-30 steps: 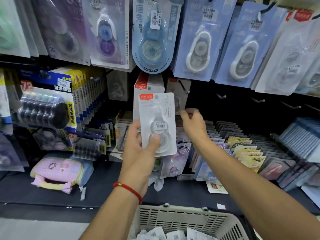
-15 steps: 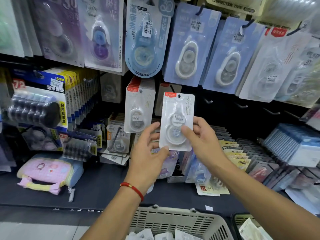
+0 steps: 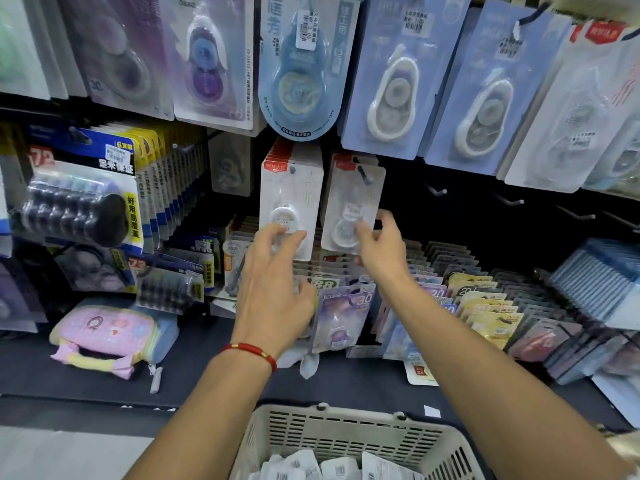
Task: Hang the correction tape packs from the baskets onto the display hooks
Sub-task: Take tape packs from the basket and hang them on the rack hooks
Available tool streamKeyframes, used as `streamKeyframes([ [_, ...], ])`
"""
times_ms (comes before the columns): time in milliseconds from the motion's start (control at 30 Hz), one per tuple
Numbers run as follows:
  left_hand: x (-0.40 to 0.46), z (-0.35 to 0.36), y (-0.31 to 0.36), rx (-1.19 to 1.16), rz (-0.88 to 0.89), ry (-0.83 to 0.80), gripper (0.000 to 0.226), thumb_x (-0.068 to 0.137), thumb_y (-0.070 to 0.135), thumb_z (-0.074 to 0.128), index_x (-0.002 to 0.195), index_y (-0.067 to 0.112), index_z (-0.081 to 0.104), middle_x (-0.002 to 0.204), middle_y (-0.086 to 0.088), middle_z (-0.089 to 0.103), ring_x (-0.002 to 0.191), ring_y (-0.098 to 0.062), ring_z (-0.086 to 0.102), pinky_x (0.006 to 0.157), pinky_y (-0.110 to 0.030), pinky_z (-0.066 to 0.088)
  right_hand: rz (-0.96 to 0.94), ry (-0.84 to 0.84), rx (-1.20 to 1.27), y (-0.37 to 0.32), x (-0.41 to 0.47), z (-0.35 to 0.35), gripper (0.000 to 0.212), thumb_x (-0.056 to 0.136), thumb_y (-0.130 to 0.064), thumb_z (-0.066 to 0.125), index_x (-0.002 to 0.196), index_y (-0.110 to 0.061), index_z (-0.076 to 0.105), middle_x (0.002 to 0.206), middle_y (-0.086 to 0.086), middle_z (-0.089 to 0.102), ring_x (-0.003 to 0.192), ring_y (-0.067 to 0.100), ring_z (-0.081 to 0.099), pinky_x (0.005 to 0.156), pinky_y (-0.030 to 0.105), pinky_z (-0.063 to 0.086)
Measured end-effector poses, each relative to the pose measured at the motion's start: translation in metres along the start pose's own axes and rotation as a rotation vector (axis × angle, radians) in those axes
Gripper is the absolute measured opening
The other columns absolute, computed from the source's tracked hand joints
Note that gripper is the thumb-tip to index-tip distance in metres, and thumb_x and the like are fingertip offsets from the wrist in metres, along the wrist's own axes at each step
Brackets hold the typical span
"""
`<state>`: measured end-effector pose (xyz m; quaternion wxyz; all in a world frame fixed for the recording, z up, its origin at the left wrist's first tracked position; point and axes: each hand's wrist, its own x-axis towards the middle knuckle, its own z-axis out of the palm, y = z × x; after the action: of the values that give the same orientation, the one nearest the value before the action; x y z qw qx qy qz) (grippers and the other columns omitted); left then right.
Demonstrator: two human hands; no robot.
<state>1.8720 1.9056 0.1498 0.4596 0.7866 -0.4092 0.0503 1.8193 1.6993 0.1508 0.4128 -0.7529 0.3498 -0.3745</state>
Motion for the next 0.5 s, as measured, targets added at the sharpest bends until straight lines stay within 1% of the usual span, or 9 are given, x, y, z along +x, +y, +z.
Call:
streamKeyframes([
  [33, 0.001, 0.002, -0.003, 0.024, -0.015, -0.044, 0.072, 0.087, 0.006, 0.070, 0.153, 0.023, 0.047, 0.158, 0.005, 0.025, 0.147, -0.017, 0.028, 0.116, -0.031, 0.036, 0.024, 0.014, 0.011, 0.001, 0.012, 0.008, 0.032, 0.109, -0.036, 0.054, 0.138, -0.024, 0.051, 0.111, 0.007, 0.070, 0.098, 0.032, 0.071, 0.080, 0.046, 0.059],
  [67, 0.002, 0.005, -0.006, 0.046, -0.034, -0.082, 0.076, 0.087, 0.008, 0.071, 0.155, 0.025, 0.044, 0.160, 0.004, 0.021, 0.149, -0.019, 0.026, 0.115, -0.035, 0.039, 0.041, 0.034, 0.002, 0.001, 0.023, 0.013, 0.036, 0.109, -0.037, 0.054, 0.141, -0.022, 0.050, 0.117, 0.010, 0.070, 0.104, 0.035, 0.069, 0.081, 0.042, 0.056],
  [133, 0.001, 0.010, -0.010, 0.065, -0.071, -0.124, 0.079, 0.087, 0.010, 0.071, 0.158, 0.026, 0.039, 0.162, 0.005, 0.018, 0.150, -0.020, 0.026, 0.108, -0.033, 0.040, 0.072, 0.050, -0.041, 0.000, 0.043, 0.020, 0.044, 0.109, -0.037, 0.053, 0.148, -0.016, 0.048, 0.128, 0.015, 0.066, 0.116, 0.038, 0.065, 0.085, 0.035, 0.049],
  [200, 0.000, 0.012, -0.013, 0.040, -0.103, -0.119, 0.077, 0.087, 0.008, 0.071, 0.157, 0.025, 0.042, 0.162, 0.004, 0.021, 0.148, -0.021, 0.031, 0.106, -0.030, 0.038, 0.108, 0.027, -0.081, -0.002, 0.056, 0.022, 0.049, 0.109, -0.040, 0.053, 0.150, -0.013, 0.048, 0.137, 0.018, 0.064, 0.120, 0.041, 0.065, 0.086, 0.036, 0.053],
  [267, -0.003, 0.011, -0.012, 0.023, -0.121, -0.095, 0.071, 0.087, 0.005, 0.068, 0.153, 0.021, 0.047, 0.159, 0.002, 0.028, 0.145, -0.023, 0.037, 0.114, -0.033, 0.038, 0.159, -0.011, -0.118, -0.003, 0.059, 0.021, 0.054, 0.108, -0.045, 0.054, 0.150, -0.012, 0.049, 0.140, 0.018, 0.063, 0.121, 0.042, 0.064, 0.088, 0.039, 0.057],
  [333, -0.008, 0.009, -0.011, 0.007, -0.148, -0.108, 0.065, 0.089, 0.006, 0.067, 0.149, 0.021, 0.052, 0.152, -0.001, 0.038, 0.141, -0.025, 0.042, 0.116, -0.038, 0.040, 0.200, -0.048, -0.170, 0.000, 0.049, 0.013, 0.057, 0.105, -0.049, 0.058, 0.144, -0.008, 0.051, 0.137, 0.016, 0.062, 0.121, 0.039, 0.063, 0.092, 0.041, 0.056],
  [400, -0.017, 0.007, -0.012, 0.028, -0.191, -0.171, 0.058, 0.091, 0.010, 0.067, 0.146, 0.024, 0.054, 0.145, -0.004, 0.046, 0.137, -0.027, 0.045, 0.113, -0.040, 0.042, 0.155, -0.053, -0.169, 0.008, 0.026, -0.003, 0.044, 0.105, -0.040, 0.060, 0.136, -0.010, 0.056, 0.127, 0.010, 0.066, 0.113, 0.032, 0.066, 0.095, 0.046, 0.058],
  [433, -0.023, 0.007, -0.013, 0.052, -0.202, -0.214, 0.055, 0.091, 0.012, 0.066, 0.143, 0.025, 0.056, 0.142, -0.005, 0.049, 0.136, -0.029, 0.047, 0.112, -0.041, 0.043, 0.092, -0.046, -0.151, 0.015, 0.009, -0.014, 0.031, 0.105, -0.034, 0.060, 0.129, -0.015, 0.060, 0.116, 0.003, 0.068, 0.106, 0.026, 0.067, 0.092, 0.046, 0.059],
  [500, -0.039, 0.008, -0.016, 0.108, -0.193, -0.305, 0.050, 0.091, 0.015, 0.066, 0.138, 0.026, 0.059, 0.138, -0.006, 0.055, 0.133, -0.030, 0.050, 0.108, -0.041, 0.045, -0.022, -0.067, -0.147, 0.033, -0.033, -0.037, 0.009, 0.104, -0.027, 0.057, 0.109, -0.028, 0.064, 0.095, -0.008, 0.067, 0.085, 0.010, 0.068, 0.077, 0.037, 0.058],
])
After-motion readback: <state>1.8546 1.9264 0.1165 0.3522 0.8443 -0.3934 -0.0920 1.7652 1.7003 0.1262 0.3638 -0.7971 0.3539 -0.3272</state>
